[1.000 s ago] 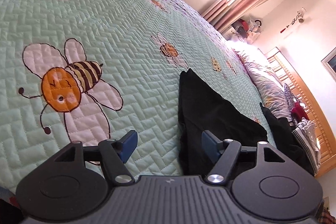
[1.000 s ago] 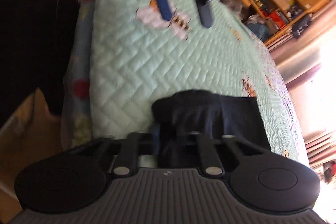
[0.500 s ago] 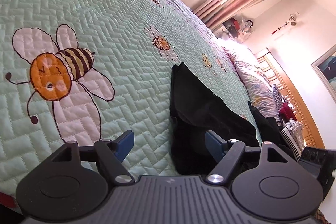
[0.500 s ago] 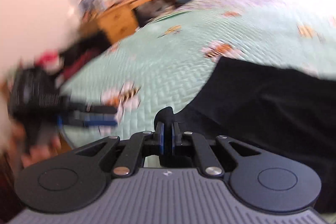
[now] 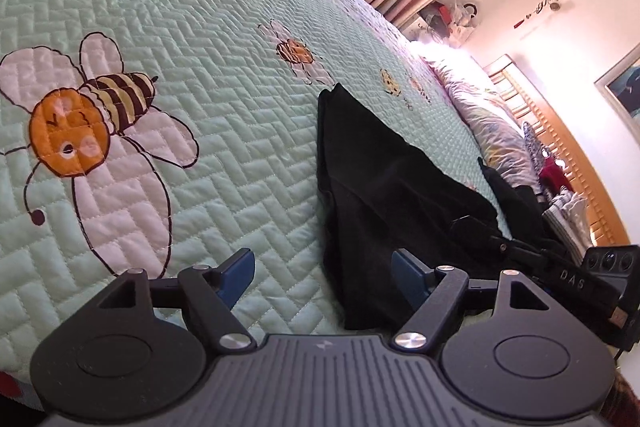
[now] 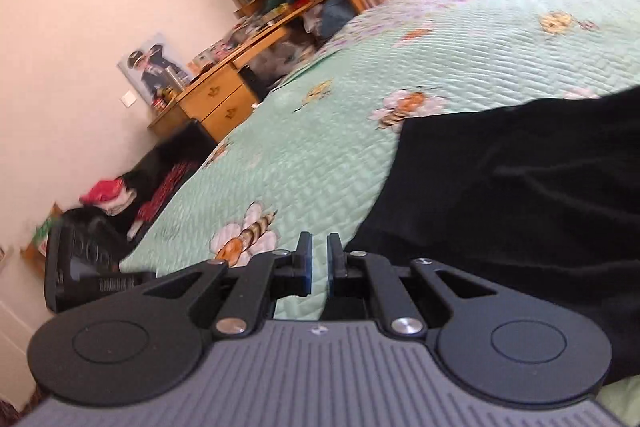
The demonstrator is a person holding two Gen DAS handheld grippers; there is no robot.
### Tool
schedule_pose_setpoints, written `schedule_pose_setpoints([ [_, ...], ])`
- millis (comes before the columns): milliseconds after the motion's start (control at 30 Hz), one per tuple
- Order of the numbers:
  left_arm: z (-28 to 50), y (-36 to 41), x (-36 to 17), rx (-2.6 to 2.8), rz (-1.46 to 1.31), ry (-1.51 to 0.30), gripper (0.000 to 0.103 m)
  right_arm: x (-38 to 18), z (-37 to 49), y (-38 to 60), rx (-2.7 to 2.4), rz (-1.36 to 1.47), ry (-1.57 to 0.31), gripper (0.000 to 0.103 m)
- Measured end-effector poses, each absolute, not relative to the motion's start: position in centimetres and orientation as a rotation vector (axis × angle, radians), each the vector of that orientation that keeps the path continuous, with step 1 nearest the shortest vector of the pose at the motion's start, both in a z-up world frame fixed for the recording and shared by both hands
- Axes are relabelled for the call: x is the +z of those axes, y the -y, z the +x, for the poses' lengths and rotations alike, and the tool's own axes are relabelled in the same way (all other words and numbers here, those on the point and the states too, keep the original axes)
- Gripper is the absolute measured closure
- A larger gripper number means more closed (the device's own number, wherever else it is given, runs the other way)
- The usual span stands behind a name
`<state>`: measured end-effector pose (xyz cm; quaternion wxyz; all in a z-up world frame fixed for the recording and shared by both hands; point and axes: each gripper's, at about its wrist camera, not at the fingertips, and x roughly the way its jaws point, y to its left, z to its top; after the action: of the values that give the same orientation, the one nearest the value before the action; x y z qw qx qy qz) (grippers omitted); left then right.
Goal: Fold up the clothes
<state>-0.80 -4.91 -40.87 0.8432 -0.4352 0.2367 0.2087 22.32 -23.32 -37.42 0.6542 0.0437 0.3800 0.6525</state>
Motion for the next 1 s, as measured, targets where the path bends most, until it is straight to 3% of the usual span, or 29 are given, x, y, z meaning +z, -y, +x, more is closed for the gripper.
schedule_pose_setpoints([
  [200, 0.1, 5.1, -40.9, 0.426, -0.901, -0.523, 0.025, -37.1, 21.5, 23.1, 1.426, -0.239, -0.696, 0.089],
  [267, 0.6, 5.1, -40.7, 0.423, -0.877, -0.539, 0.025, -36.3, 23.2, 22.3, 1.418, -0.243, -0.643, 0.082],
  [333, 1.5, 4.9, -40.3, 0.428, -0.849, -0.557, 0.025, -35.5, 25.4, 21.1, 1.404, -0.242, -0.594, 0.065],
  [367, 2.0, 4.8, -40.1, 0.425, -0.84, -0.558, 0.025, -35.5, 26.3, 20.0, 1.402, -0.269, -0.587, 0.065],
  [533, 4.6, 3.9, -39.0, 0.407, -0.803, -0.561, 0.023, -35.5, 30.2, 15.1, 1.443, -0.321, -0.585, 0.065],
  [700, 7.5, 2.6, -38.9, 0.394, -0.809, -0.551, 0.02, -39.5, 33.9, 9.0, 1.557, -0.102, -0.869, 0.065],
  [733, 8.1, 2.3, -39.0, 0.401, -0.812, -0.562, 0.02, -41.4, 34.3, 7.1, 1.51, -0.14, -0.948, 0.07],
  [800, 9.0, 1.8, -39.0, 0.413, -0.81, -0.58, 0.02, -44.1, 35.6, 5.4, 1.438, -0.083, -1.036, 0.094],
  [867, 9.6, 1.4, -38.8, 0.42, -0.796, -0.59, 0.02, -44.1, 37.1, 6.0, 1.452, 0.055, -1.127, 0.091],
  [900, 10.0, 1.1, -38.5, 0.42, -0.789, -0.593, 0.02, -44.0, 37.8, 6.3, 1.458, 0.125, -1.169, 0.084],
  [1000, 11.6, 0.5, -37.3, 0.421, -0.749, -0.576, 0.02, -41.2, 39.0, 10.2, 1.544, 0.312, -1.143, 0.078],
])
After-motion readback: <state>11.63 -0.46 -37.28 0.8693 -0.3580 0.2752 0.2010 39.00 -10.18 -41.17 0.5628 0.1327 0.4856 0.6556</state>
